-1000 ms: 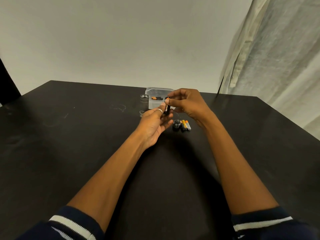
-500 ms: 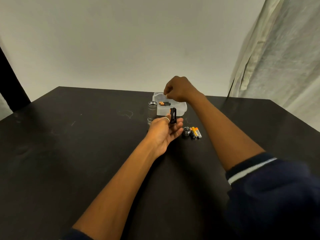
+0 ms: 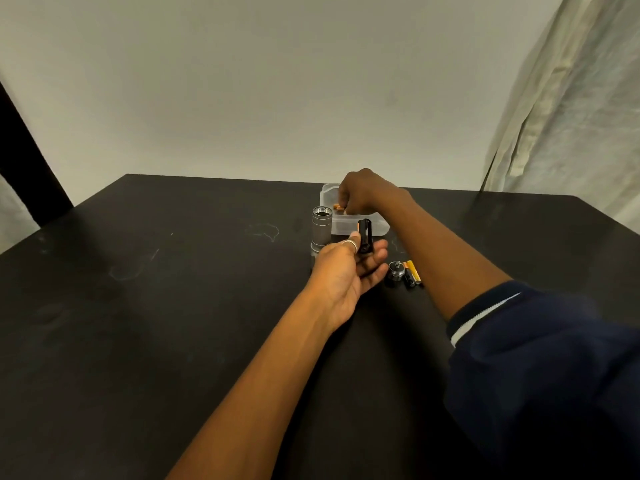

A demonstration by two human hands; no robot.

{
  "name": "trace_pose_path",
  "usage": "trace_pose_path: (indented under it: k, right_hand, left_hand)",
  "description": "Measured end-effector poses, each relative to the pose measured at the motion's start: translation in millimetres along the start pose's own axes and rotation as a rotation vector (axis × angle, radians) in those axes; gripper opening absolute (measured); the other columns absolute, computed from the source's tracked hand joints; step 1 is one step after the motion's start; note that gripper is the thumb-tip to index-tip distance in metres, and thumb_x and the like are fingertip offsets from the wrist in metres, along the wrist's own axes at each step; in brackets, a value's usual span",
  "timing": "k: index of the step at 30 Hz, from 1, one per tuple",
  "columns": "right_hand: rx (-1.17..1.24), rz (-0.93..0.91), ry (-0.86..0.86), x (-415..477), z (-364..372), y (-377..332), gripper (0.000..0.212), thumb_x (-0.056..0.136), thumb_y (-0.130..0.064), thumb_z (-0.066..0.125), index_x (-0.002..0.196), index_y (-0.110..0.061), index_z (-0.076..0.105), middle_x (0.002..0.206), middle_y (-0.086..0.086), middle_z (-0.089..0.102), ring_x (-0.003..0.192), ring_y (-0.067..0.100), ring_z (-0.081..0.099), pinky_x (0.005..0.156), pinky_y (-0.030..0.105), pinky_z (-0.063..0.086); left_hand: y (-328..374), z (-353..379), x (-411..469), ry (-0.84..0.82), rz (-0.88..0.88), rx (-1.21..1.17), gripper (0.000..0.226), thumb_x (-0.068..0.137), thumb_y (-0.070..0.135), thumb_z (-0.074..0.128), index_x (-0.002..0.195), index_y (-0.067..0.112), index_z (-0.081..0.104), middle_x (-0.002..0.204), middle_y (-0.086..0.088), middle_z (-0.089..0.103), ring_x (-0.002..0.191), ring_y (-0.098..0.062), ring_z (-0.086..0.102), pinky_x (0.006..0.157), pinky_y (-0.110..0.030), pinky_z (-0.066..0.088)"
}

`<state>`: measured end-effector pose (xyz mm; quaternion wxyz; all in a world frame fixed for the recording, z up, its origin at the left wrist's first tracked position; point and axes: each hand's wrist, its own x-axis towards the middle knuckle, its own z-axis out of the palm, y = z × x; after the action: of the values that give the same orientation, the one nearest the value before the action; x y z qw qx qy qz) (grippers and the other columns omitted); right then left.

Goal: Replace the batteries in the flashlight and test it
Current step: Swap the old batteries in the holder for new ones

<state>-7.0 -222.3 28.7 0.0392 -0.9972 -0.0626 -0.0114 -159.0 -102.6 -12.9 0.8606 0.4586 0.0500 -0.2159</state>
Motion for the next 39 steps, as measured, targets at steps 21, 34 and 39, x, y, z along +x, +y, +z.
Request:
trace_pose_path:
  k: [21, 34, 39]
  right_hand:
    - [0.342, 0.021, 0.299, -59.1, -36.9, -4.0, 0.026, 0.09, -0.007, 0.063, 0.113, -0.016, 0.074, 0.118, 0.006, 0.073, 0.106, 0.024, 0.069, 0.089, 0.031, 0.053]
    - [1.004, 0.118, 0.627, -174.2, -13.2, -0.3, 0.017, 0.088, -0.019, 0.079, 0.101, -0.014, 0.07, 0.09, 0.004, 0.076, 0.083, 0.016, 0.074, 0.07, 0.026, 0.061]
    - [1.037, 0.075, 0.674, -178.1, -15.2, -3.0, 0.018, 0.091, -0.011, 0.076, 0.108, -0.01, 0.069, 0.092, 0.005, 0.076, 0.084, 0.015, 0.076, 0.077, 0.032, 0.065]
  left_hand:
    - [0.4, -0.2, -2.7, -0.03, 0.013, 0.013, 0.03, 0.109, 0.021, 0.042, 0.122, 0.006, 0.065, 0.095, -0.005, 0.075, 0.079, -0.011, 0.068, 0.07, -0.029, 0.059]
    - [1.3, -4.3, -9.5, -0.088, 0.054, -0.116, 0.027, 0.109, 0.015, 0.04, 0.12, 0.006, 0.062, 0.094, -0.008, 0.079, 0.087, -0.016, 0.077, 0.064, -0.026, 0.061]
    - [0.7, -5.9, -9.2, -0.104, 0.055, -0.117, 0.028, 0.109, 0.018, 0.038, 0.124, 0.008, 0.06, 0.094, -0.008, 0.079, 0.087, -0.016, 0.077, 0.067, -0.027, 0.062]
